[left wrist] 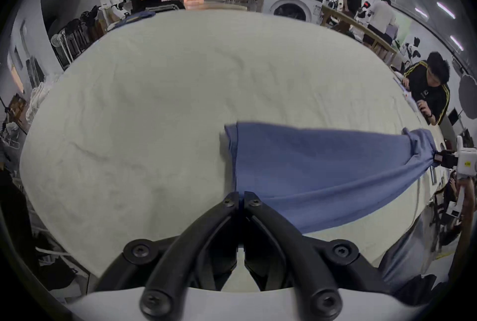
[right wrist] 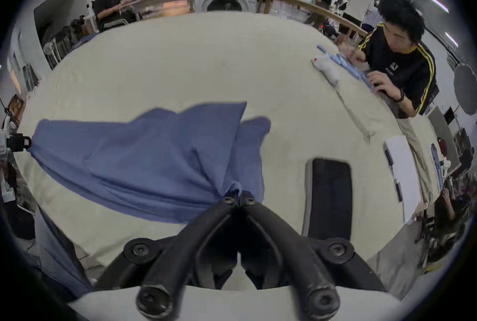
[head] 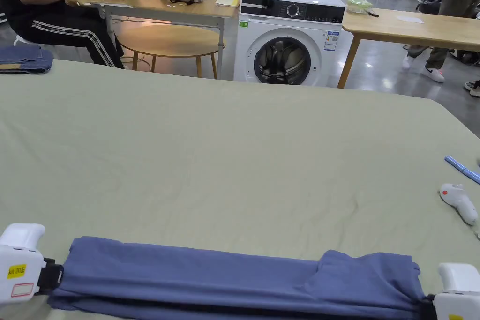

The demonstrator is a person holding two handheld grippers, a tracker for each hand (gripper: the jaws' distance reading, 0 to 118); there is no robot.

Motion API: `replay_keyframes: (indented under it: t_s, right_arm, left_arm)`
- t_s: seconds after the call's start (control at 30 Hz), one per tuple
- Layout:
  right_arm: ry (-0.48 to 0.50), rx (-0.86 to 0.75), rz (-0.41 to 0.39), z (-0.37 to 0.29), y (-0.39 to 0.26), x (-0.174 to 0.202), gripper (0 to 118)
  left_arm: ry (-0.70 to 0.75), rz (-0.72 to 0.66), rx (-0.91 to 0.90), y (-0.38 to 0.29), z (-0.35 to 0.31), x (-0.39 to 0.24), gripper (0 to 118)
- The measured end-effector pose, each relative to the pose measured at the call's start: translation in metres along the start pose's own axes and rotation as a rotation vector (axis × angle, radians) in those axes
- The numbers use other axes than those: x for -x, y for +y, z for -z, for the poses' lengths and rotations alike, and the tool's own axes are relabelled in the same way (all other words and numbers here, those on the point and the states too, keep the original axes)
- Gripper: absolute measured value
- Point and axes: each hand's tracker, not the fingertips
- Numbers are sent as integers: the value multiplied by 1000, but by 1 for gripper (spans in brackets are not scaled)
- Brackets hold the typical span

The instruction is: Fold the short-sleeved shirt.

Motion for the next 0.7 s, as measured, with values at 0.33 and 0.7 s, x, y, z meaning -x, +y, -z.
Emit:
replay_keyframes:
  t_s: [0.33,0.7]
  right_arm:
    - [-27,34,-3,30,-13,10,0]
    - [-90,-220,29,-33,22,32,70]
  left_arm:
    - [43,0,55,-8,27,0,0]
    - [-12,-21,-247,45,-35,-34,41]
